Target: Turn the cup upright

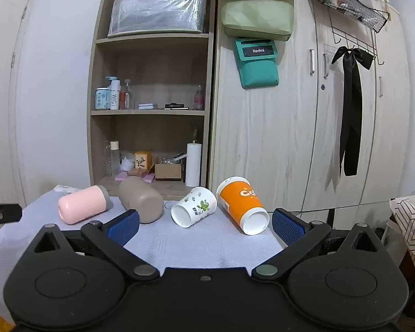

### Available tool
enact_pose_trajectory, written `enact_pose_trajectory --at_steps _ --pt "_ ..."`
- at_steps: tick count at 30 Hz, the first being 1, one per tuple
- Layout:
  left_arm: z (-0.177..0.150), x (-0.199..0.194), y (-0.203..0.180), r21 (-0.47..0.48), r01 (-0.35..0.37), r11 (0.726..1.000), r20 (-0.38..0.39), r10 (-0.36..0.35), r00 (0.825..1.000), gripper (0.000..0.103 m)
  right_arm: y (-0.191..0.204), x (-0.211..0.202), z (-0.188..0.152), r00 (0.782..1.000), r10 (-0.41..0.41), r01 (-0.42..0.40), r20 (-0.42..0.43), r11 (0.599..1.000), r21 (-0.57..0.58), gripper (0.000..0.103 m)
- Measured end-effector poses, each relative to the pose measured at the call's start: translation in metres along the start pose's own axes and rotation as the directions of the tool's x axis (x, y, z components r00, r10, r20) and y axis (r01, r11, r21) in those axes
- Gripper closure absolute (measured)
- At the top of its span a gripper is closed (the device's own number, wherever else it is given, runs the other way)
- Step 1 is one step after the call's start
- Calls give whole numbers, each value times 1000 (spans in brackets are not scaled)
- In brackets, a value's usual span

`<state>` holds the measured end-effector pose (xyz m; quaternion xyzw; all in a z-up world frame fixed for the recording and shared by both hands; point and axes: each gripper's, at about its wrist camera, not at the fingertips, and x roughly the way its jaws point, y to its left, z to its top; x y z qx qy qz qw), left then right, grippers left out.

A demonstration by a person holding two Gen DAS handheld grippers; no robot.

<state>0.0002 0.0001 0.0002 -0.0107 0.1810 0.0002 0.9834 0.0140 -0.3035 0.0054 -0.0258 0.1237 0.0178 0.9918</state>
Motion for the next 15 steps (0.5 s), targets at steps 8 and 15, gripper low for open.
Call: enact_pose_trajectory --at_steps 8,15 --pt "-2 4 -1 -7 11 1000 -25 -11 1000 0 -3 1 0 1000 1 -1 8 1000 14 0" --pt "-8 1 -10 1 13 1000 -19 -13 1000 0 -3 2 -1 1000 3 -3 0 1000 30 0"
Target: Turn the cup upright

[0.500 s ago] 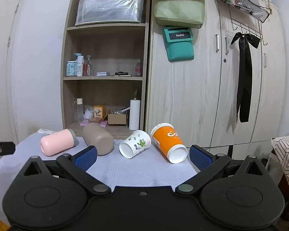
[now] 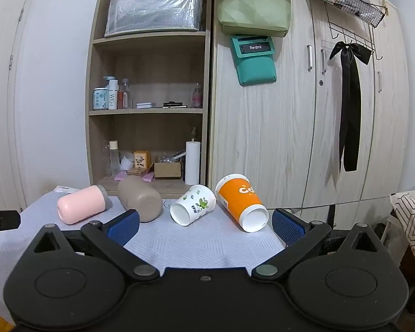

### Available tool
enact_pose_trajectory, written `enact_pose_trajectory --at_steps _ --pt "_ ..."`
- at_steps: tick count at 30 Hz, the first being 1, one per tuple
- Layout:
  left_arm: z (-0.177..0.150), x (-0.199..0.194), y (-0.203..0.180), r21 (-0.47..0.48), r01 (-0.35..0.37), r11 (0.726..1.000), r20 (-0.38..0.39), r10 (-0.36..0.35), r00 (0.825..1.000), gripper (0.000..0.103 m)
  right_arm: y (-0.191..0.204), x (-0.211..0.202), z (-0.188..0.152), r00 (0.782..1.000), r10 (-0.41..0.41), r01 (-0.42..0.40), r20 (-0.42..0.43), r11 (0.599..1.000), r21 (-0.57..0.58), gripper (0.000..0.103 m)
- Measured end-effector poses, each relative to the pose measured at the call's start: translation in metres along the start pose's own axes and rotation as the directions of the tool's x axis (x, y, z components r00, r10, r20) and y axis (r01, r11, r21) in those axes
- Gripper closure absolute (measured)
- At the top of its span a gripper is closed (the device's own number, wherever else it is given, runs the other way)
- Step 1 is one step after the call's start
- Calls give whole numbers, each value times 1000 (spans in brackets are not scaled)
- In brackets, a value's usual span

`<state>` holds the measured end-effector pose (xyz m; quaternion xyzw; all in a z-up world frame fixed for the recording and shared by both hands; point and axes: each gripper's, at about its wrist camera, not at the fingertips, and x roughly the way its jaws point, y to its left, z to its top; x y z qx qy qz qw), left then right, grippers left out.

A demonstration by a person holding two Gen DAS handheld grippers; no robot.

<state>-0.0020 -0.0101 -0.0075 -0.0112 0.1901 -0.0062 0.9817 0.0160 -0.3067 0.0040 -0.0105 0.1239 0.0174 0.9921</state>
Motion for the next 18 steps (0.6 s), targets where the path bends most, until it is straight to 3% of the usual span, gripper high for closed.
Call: enact_pose_trajectory --at_steps 18 --pt "5 -9 6 -8 16 1000 8 -16 1000 0 2 -2 -4 1000 11 -11 14 1000 6 0"
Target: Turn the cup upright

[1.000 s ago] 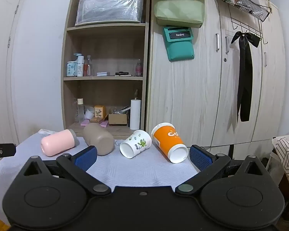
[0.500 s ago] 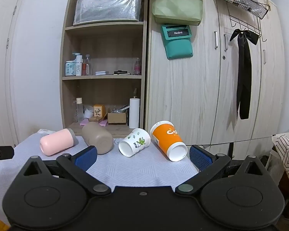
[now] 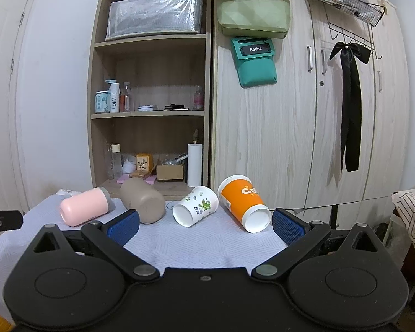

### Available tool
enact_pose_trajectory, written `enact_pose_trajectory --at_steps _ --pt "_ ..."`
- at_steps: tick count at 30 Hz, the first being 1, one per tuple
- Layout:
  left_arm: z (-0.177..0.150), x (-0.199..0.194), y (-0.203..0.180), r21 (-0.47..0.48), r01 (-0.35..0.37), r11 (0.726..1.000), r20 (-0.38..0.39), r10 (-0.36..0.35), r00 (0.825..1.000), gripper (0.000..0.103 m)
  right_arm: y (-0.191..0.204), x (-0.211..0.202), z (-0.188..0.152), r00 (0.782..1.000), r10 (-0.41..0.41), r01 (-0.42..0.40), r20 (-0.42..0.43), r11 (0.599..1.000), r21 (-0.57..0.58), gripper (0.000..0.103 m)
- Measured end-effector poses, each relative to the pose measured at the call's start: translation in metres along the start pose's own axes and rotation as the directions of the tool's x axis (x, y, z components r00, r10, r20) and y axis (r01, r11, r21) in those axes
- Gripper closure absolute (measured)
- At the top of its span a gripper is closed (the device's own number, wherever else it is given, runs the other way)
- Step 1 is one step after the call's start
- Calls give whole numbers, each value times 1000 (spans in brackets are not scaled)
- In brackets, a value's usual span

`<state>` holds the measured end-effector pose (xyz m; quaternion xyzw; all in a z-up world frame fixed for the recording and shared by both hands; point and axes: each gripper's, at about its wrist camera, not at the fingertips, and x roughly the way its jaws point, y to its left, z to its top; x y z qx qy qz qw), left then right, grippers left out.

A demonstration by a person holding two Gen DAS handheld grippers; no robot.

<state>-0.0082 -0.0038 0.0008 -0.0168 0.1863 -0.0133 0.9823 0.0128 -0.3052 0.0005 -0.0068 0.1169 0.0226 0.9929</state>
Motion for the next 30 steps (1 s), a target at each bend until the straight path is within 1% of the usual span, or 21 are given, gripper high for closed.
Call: enact_pose_trajectory --at_steps 8,12,17,30 --pt "1 0 2 -3 -5 1000 -3 5 1000 0 1 0 0 1000 10 -10 1 1000 -5 0" --pt "0 -1 3 14 -34 999 7 34 999 0 1 -1 0 1000 1 -1 4 1000 -8 0" --pt "1 -3 7 0 -27 1000 17 27 999 0 1 -3 0 1000 -1 1 2 1000 -12 0" --pt "-1 -6 10 -3 -23 1000 25 23 999 0 1 -5 2 1000 -2 2 2 1000 -19 0"
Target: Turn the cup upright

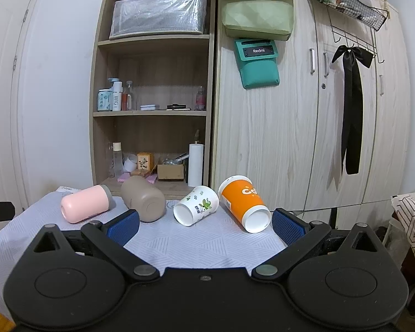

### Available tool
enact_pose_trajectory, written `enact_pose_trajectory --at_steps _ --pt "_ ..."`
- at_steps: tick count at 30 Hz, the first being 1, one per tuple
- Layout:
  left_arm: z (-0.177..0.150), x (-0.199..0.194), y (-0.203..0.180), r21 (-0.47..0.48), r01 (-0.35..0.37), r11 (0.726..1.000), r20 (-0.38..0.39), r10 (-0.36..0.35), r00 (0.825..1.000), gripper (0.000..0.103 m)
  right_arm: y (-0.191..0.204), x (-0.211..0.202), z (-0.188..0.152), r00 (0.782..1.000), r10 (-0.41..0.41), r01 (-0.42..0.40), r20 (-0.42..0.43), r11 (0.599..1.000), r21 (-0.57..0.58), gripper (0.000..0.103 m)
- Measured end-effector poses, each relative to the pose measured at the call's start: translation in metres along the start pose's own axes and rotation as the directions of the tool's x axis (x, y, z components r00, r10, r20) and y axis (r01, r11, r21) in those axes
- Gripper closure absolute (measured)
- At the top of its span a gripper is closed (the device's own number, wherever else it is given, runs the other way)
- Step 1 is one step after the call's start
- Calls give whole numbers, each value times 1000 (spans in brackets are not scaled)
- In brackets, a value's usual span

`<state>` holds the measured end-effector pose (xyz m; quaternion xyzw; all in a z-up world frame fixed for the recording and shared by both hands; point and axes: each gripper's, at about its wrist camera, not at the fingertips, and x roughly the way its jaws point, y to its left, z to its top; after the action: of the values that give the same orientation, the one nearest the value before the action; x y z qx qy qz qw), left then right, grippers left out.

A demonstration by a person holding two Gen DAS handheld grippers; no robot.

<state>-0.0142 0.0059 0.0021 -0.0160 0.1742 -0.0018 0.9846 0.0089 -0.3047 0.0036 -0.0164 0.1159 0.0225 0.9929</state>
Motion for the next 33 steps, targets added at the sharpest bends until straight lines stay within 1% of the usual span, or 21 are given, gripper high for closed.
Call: enact_pose_trajectory --at_steps 19,24,27,33 --pt "1 -2 1 -23 16 1000 0 -16 1000 0 1 1 0 1000 -2 2 -7 1000 -3 0" --pt "0 0 -2 -16 14 1000 -15 -14 1000 0 2 2 0 1000 -2 2 -19 1000 -15 0" --pt "0 3 -2 -15 11 1000 -24 -11 1000 0 4 4 -2 999 -15 14 -31 999 -36 0" --pt "0 5 -1 -16 16 1000 -29 -17 999 0 4 5 -4 999 -8 7 -38 999 -38 0"
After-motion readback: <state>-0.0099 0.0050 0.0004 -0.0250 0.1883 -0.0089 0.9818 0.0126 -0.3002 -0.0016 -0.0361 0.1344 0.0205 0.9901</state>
